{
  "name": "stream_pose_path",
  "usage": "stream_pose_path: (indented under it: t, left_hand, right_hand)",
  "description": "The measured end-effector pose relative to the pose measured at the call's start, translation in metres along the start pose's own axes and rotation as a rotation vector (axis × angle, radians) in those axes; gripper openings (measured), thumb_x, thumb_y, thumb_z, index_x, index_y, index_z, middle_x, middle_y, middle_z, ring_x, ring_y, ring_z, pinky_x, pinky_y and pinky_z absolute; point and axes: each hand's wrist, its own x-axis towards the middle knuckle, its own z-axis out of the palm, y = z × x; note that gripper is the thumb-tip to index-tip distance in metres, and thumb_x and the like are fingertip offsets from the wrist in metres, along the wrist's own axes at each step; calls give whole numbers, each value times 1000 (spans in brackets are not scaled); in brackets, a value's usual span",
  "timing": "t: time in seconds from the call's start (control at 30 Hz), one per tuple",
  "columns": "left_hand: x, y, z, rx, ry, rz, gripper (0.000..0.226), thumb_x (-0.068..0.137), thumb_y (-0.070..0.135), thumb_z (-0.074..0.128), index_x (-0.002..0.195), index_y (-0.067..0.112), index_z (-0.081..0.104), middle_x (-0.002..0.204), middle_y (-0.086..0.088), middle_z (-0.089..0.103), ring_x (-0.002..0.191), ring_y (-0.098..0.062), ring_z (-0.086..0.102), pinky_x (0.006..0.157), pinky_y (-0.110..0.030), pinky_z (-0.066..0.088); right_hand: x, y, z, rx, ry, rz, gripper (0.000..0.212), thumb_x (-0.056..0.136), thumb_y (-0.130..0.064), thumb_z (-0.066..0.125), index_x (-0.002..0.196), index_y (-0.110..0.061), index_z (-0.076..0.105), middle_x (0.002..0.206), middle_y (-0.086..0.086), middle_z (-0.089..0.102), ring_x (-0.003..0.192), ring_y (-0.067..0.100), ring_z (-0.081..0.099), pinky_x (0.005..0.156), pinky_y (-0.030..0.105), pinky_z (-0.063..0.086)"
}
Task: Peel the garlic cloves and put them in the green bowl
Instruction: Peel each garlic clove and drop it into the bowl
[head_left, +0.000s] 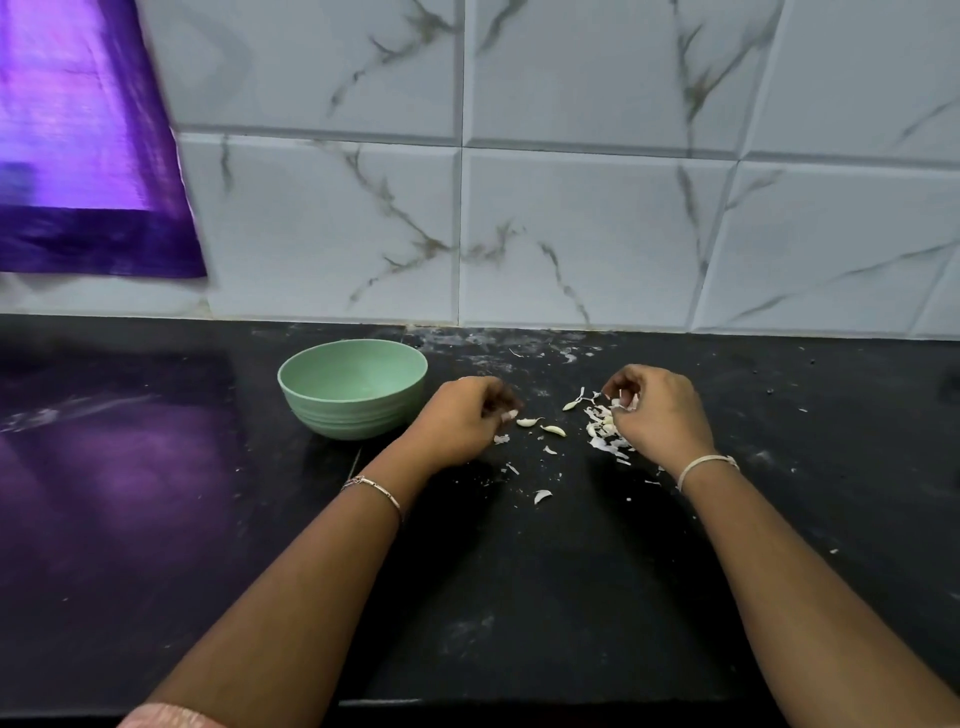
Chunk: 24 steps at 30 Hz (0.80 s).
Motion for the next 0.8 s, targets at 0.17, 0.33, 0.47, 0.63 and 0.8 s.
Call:
stream_pose_path:
  t: [0.17, 0.33, 0.47, 0.63, 0.8]
  left_hand:
    - [-3, 12, 11, -727, -8, -147, 14, 89, 1, 66, 91, 13, 60, 77, -4, 64, 61, -4, 59, 60, -18, 46]
    - [-4, 15, 12, -1037, -24, -267, 13, 86, 2, 69, 89, 11, 61, 87, -10, 72, 74, -18, 66, 56, -19, 51]
    - [-3, 15, 15, -1125, -48, -322, 9, 87, 5, 67, 90, 11, 62, 82, -3, 72, 62, -8, 64, 55, -20, 53]
    - [-2, 14, 16, -1204, -81, -379, 6, 90, 6, 63, 90, 11, 65, 74, 0, 72, 62, -8, 65, 67, -24, 57]
    - [-2, 15, 14, -1264, -157, -428, 7, 92, 8, 61, 90, 12, 66, 75, 1, 71, 62, -7, 64, 67, -24, 57]
  right_hand:
    - [-2, -6, 1, 140, 52, -28, 26, 76, -2, 70, 92, -22, 67, 73, -14, 68, 70, 4, 64, 76, 26, 54]
    - [-1, -7, 0, 75, 50, -10, 17, 72, -14, 79, 78, -23, 65, 63, -11, 62, 66, 6, 59, 69, 28, 49]
    - [0, -6, 2, 22, 32, -52, 16, 76, -23, 80, 73, -25, 64, 79, -4, 60, 77, 15, 57, 68, 26, 38]
    - [-4, -15, 9, 290, -134, -123, 29, 93, 0, 55, 111, -18, 70, 100, -6, 74, 93, 2, 65, 82, 13, 47]
    - [-4, -19, 9, 206, -2, -118, 35, 64, -20, 89, 83, -17, 60, 78, -9, 62, 67, 6, 54, 63, 20, 45]
